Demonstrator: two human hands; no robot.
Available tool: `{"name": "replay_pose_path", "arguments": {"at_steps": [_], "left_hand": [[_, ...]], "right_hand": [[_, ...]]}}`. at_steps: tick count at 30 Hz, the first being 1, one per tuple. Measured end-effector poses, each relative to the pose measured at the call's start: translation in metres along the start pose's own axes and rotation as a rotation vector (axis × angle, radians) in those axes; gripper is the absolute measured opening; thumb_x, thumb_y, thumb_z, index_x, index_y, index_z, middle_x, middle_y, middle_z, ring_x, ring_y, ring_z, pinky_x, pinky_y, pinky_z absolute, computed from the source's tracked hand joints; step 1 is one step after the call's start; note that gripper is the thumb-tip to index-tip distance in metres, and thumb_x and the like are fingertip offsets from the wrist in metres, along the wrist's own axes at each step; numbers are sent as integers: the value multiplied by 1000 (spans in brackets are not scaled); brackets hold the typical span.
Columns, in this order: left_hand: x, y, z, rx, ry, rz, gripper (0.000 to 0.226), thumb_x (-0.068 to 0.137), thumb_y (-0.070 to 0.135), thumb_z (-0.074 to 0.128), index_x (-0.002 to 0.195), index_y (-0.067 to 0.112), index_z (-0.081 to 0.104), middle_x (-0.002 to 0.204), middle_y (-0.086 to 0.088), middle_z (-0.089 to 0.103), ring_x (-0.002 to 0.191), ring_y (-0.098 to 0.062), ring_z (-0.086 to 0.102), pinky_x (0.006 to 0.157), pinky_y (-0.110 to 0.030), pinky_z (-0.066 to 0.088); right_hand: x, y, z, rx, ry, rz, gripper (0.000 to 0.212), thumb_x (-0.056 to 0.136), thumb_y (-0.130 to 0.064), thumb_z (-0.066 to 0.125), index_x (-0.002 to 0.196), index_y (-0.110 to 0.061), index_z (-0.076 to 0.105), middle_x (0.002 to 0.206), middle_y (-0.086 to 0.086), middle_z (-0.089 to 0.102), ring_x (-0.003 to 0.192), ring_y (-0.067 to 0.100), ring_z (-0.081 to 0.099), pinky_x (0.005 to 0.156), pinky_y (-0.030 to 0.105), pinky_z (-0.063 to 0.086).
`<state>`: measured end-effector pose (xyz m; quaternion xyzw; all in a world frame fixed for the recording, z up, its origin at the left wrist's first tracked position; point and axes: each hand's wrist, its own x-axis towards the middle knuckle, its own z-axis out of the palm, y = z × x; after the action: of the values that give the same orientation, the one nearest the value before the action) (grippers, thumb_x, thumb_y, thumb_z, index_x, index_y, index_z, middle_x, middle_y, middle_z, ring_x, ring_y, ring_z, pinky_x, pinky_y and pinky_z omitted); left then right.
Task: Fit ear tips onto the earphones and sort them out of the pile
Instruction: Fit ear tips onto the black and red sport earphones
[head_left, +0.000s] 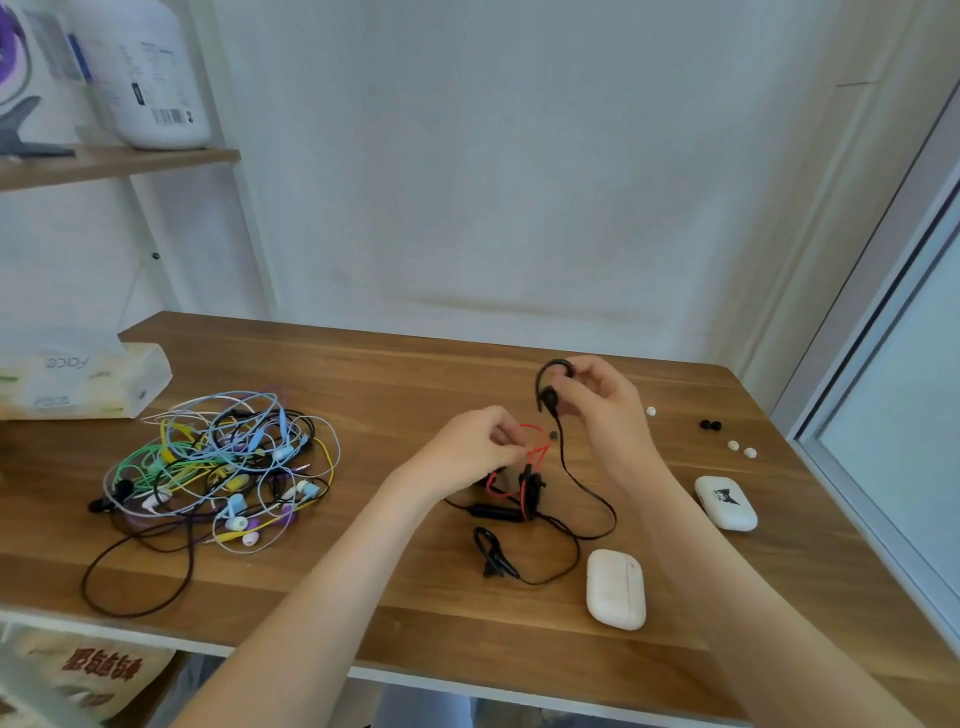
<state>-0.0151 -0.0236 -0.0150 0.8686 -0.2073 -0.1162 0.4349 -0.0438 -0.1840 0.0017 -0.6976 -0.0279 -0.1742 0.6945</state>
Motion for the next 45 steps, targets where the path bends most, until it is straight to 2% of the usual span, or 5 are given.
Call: {"name": "replay_pose_path", "arguments": {"at_steps": [7,13,19,34,45], "left_hand": [[-2,7,-11,-175,257,57,10,91,26,61,100,23,57,92,7,59,83,-3,54,71,-21,40],[-6,24,-16,-429,241,148,6,93,17,57,88,18,60,70,8,56,70,-7,55,81,-21,43],[-6,12,-24,-354,338,76,24,92,15,55,68,19,57,46,17,45,55,-8,42,79,-35,44],[-8,-4,-40,-400,448,20,14,92,11,54,82,14,63,71,3,65,70,-11,60,74,-26,48],[-16,-7,-64,-159,791,-115,13,95,19,47,93,17,60,84,9,57,75,-7,50,60,-21,37]], "right_hand": [[11,-7,-16,-738,-319,529,24,91,2,43,91,-10,63,88,5,60,80,19,56,65,24,44],[9,17,-18,-653,-377,236,34,90,0,42,109,-20,62,105,-4,65,99,10,60,84,24,48],[6,30,13,-674,-506,217,25,97,-13,42,106,-21,64,93,2,71,54,9,57,49,21,44],[5,27,33,-742,-1018,58,40,90,-16,58,115,-47,61,115,-1,50,110,18,45,101,39,35],[20,13,25,-408,-342,82,6,98,-17,53,97,-12,56,91,7,66,70,17,64,65,33,55]]}}
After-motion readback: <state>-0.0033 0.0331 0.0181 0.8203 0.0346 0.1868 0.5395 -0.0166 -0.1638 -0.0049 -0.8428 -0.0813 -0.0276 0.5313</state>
